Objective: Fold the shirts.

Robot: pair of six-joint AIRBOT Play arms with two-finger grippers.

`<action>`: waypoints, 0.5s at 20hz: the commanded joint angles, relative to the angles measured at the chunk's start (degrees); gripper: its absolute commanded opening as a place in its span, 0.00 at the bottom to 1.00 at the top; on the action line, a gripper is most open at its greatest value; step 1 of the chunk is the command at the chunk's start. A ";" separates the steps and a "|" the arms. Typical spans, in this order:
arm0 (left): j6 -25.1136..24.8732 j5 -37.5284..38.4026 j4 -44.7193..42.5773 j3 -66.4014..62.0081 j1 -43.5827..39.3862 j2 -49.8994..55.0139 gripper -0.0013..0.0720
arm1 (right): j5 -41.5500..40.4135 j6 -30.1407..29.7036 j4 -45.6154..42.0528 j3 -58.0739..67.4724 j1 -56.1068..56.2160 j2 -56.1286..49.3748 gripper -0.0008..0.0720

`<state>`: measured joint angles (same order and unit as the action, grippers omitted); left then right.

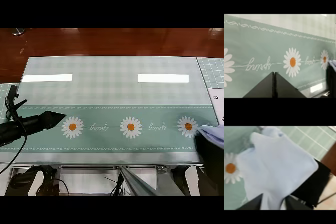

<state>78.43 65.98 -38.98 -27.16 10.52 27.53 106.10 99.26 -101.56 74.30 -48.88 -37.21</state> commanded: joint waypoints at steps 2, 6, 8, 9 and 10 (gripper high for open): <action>-2.40 -0.20 -0.02 0.04 -0.44 0.09 0.04 | -0.55 0.07 -9.46 -6.10 -1.73 2.80 0.88; -5.92 1.70 0.09 -0.11 -1.99 0.09 0.04 | -5.73 -3.13 2.64 -0.70 -1.70 -4.48 0.63; -6.03 -1.60 3.23 -2.38 -1.99 1.53 0.04 | -9.79 -5.38 21.11 2.75 -1.66 -8.83 0.05; -7.61 -2.91 7.50 -5.01 -2.08 3.45 0.04 | -13.81 -5.33 31.74 3.48 -0.72 -10.36 0.05; -12.31 -2.86 11.98 -9.07 -2.64 6.54 0.04 | -19.76 -5.27 42.34 3.48 1.86 -11.61 0.05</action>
<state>72.18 65.34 -35.27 -30.94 8.54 30.26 96.97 95.72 -86.28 75.57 -49.50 -44.60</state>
